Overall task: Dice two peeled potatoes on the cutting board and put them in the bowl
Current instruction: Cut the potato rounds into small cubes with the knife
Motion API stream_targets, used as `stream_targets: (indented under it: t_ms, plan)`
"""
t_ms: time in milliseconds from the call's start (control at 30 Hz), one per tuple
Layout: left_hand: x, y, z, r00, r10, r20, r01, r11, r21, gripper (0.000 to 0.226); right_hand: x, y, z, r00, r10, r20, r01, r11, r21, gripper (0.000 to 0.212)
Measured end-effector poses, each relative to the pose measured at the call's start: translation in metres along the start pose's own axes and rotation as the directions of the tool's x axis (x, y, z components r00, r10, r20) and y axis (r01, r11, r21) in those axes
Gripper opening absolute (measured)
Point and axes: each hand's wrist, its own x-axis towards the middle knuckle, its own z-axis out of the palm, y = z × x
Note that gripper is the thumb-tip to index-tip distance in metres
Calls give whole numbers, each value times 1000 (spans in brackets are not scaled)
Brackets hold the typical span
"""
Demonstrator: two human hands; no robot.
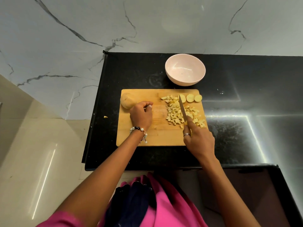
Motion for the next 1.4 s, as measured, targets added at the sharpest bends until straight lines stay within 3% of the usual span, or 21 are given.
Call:
stream_targets:
  t_ms: [167,233,400,533,667,967,1100,1233,1300,1400]
  plan:
    - [19,33,30,973,189,130,-196,979,48,19,9,18,-1,991,82,-106,-81,997,16,46]
    - [30,47,48,948,231,218,-269,949,166,23,13,24,1,986,95,-134,-89,995,49,46]
    - [44,79,83,886,157,437,-411,703,581,44,21,34,-1,977,138,-160,-116,984,136,45]
    - [43,86,95,885,123,449,-422,619,663,47,25,36,-4,979,134,-152,-109,980,165,45]
    - [39,84,96,881,187,434,-454,591,667,43,29,37,-2,981,115,-153,-89,981,170,44]
    - [45,70,94,842,269,468,-525,612,592,38,35,36,4,978,106,-179,-64,972,227,43]
    - [50,69,88,867,279,412,-463,755,464,46,36,34,8,978,105,-178,-57,965,255,43]
    - [51,66,70,914,221,340,-296,937,187,48,37,29,10,978,96,-184,-43,962,271,42]
    - [44,61,53,928,244,280,-273,959,69,50,37,24,10,980,80,-184,-25,958,287,42]
    - [24,38,30,930,300,211,-338,925,174,47,33,14,12,982,36,-184,20,957,290,41]
